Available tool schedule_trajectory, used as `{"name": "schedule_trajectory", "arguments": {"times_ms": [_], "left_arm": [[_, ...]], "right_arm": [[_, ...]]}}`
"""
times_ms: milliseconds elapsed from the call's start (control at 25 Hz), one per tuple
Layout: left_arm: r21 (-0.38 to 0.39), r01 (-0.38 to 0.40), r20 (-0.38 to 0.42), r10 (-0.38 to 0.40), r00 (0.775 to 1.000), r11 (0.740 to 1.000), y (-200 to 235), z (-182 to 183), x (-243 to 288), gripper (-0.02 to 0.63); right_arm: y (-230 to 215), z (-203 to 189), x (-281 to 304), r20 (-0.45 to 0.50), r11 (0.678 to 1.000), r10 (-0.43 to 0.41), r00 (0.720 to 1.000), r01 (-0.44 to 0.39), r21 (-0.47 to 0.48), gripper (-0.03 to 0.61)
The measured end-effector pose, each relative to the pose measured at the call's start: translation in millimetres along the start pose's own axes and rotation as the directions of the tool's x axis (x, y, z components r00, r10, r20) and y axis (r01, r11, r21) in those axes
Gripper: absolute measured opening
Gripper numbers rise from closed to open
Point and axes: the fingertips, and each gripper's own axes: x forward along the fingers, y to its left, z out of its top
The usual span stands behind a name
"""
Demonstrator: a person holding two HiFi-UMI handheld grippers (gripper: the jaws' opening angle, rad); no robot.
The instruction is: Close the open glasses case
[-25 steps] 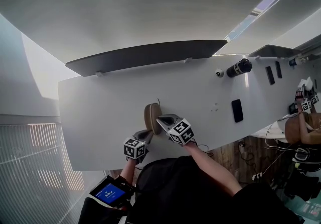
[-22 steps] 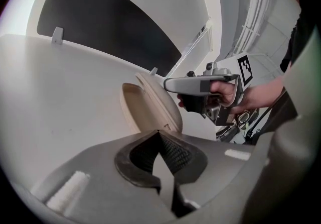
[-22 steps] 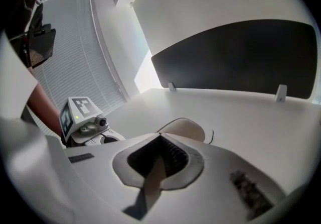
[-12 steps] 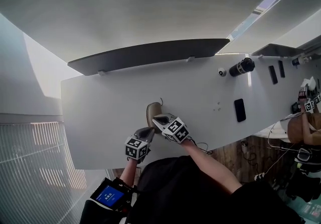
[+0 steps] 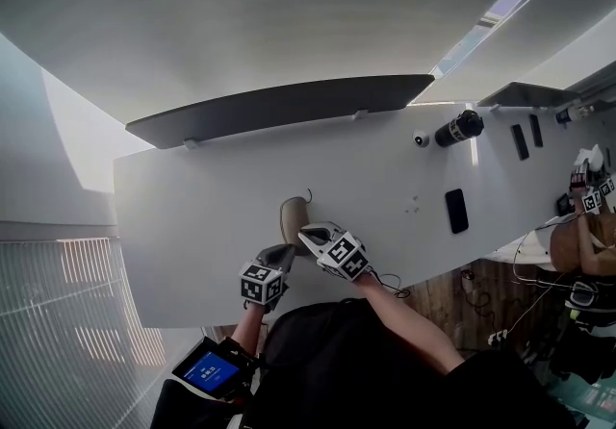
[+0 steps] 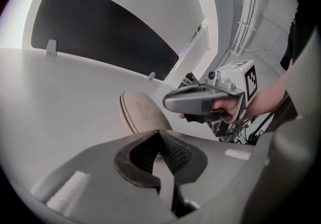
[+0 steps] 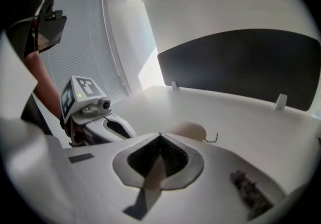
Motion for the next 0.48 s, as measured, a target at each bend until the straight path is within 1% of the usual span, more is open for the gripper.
{"name": "schedule_trajectory", "arguments": {"times_ms": [80,200,360,480], "left_arm": [[-0.003,-0.001,-0.003,0.0,1.0,1.0,0,0,0,0.007],[-0.003,0.0,-0.004,0.0,1.0,1.0,-1,0,0,0.008],[-0.005,-0.002,0.001,0.002,1.0,1.0,1,0,1,0.008],[-0.012,-0.004,0.005,0.004,1.0,1.0,0,1,0,0.008]], "right_arm": [[-3,-15,0,-0.026,1.0,-0.017,1.0,0.017,0.015,0.005],[-4,-24,-1,-0.008,0.998,-0.025,1.0,0.025,0.065,0.005],[-3,-22,1,-0.005,0.999,-0.022,1.0,0.022,0.031,0.005],[-4,-23,-1,0.014,0.998,-0.019,1.0,0.018,0.054,0.006]]}}
